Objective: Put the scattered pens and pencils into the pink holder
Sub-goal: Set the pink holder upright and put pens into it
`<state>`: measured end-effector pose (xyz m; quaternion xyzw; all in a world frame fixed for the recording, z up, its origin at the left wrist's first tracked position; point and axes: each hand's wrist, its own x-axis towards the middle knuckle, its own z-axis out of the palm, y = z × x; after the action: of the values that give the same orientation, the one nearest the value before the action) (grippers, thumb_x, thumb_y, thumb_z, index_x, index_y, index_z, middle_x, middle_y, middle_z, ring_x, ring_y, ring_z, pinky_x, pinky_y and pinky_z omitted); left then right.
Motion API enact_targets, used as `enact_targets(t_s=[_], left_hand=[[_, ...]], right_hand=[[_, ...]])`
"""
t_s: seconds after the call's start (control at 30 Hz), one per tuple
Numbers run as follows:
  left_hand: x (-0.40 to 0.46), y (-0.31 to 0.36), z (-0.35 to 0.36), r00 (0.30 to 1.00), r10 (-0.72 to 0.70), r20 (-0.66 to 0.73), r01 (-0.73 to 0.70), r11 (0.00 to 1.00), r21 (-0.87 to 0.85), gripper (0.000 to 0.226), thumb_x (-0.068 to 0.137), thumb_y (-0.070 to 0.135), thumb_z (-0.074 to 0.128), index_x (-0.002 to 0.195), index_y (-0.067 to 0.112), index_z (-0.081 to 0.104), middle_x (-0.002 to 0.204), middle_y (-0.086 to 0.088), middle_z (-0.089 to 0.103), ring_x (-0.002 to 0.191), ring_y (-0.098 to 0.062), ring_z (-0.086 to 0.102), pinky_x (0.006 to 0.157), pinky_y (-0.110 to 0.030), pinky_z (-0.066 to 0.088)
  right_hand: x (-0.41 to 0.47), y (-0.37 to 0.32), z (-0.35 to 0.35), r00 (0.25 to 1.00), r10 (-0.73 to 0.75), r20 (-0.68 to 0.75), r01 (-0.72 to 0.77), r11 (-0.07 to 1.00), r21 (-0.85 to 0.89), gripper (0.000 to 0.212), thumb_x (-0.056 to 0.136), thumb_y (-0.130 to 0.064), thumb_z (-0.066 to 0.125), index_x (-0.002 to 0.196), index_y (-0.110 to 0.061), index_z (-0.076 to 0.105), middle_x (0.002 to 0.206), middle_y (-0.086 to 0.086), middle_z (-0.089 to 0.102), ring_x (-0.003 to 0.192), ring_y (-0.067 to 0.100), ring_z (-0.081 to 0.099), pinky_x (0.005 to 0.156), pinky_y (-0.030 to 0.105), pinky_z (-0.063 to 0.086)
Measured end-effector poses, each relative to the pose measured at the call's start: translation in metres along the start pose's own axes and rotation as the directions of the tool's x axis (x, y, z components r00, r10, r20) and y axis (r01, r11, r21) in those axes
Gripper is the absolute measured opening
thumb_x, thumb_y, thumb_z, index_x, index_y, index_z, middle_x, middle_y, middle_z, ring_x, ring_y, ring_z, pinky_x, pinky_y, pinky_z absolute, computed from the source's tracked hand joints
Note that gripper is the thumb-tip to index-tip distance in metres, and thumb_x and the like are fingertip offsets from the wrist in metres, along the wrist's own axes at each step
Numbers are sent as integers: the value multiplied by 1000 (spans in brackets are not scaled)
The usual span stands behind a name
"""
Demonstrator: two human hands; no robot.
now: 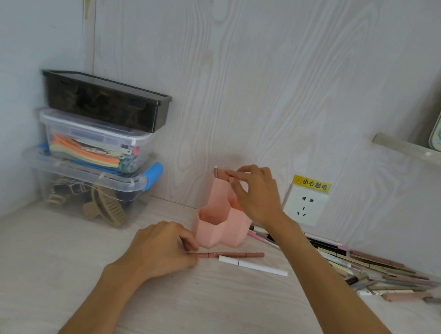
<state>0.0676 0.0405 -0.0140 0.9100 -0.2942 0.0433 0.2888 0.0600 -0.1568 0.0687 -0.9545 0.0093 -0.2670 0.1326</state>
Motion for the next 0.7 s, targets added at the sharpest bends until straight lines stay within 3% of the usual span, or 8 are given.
enact_targets(t_s=[0.1, 0.2, 0.27, 0.33, 0.4, 0.47, 0.57, 0.7], left_hand=[[1, -1, -2, 1000, -22, 6, 22, 1000, -4, 16, 71, 45, 68, 86, 41, 71, 81, 26, 61, 75, 2, 53, 60, -15, 34], [1, 1, -3, 1000, 7, 1, -7, 1000, -7, 6, 74, 43, 68, 79, 43, 69, 73, 28, 57, 71, 4, 52, 58, -12, 33], [1, 1, -3, 999, 21, -42, -23, 999, -45, 4, 75, 43, 66, 77, 47, 67, 73, 30, 60, 73, 6, 55, 59, -12, 36], [4, 0, -3, 993, 23, -120, -40, 989, -140, 5, 78, 41, 65, 81, 45, 67, 78, 30, 63, 76, 8, 58, 65, -15, 44], [7, -2, -4, 973, 6, -229, -66, 964, -258, 9, 82, 41, 64, 89, 39, 69, 88, 26, 66, 84, 5, 60, 74, -24, 51], [9, -2, -3, 962, -24, -271, -83, 922, -378, 15, 85, 37, 62, 96, 31, 70, 101, 19, 67, 95, 0, 60, 83, -32, 54], [8, 3, 3, 980, -27, -195, -58, 906, -419, 17, 86, 35, 62, 98, 26, 71, 104, 14, 69, 99, -5, 63, 90, -39, 53], [5, 15, 13, 980, -9, -200, -74, 913, -402, 5, 82, 43, 65, 80, 46, 69, 88, 23, 71, 88, 1, 65, 85, -33, 53]], right_hand=[[-11, 7, -3, 1000, -9, -24, 11, 996, 94, 37, 97, -32, 42, 133, -27, 49, 136, 0, 47, 127, 21, 34, 100, 36, 30], [-44, 24, -5, 981, 42, -189, 8, 967, 256, 29, 92, -28, 53, 120, -23, 56, 119, -6, 57, 112, 13, 46, 91, 24, 36], [-75, 41, 1, 987, 117, -114, -76, 946, 314, 22, 86, -29, 62, 107, -27, 58, 106, -14, 58, 100, 7, 49, 84, 23, 40], [-101, 58, 11, 988, 135, 81, -154, 934, 324, 29, 80, -32, 68, 106, -32, 55, 105, -19, 55, 103, 4, 48, 87, 21, 39], [-112, 68, 20, 976, 110, 187, -164, 938, 305, 34, 78, -40, 69, 108, -40, 53, 107, -24, 53, 106, 1, 48, 92, 20, 38], [-111, 74, 21, 980, 93, 176, -140, 951, 276, 25, 79, -45, 67, 101, -44, 55, 106, -23, 57, 104, 2, 50, 93, 22, 41], [-106, 81, 18, 988, 87, 129, -112, 972, 206, 17, 76, -51, 65, 86, -38, 62, 95, -20, 58, 95, 3, 51, 83, 23, 42], [-110, 91, 11, 990, 101, 99, -115, 983, 145, 23, 71, -54, 69, 81, -34, 63, 86, -12, 59, 86, 6, 51, 75, 27, 45]])
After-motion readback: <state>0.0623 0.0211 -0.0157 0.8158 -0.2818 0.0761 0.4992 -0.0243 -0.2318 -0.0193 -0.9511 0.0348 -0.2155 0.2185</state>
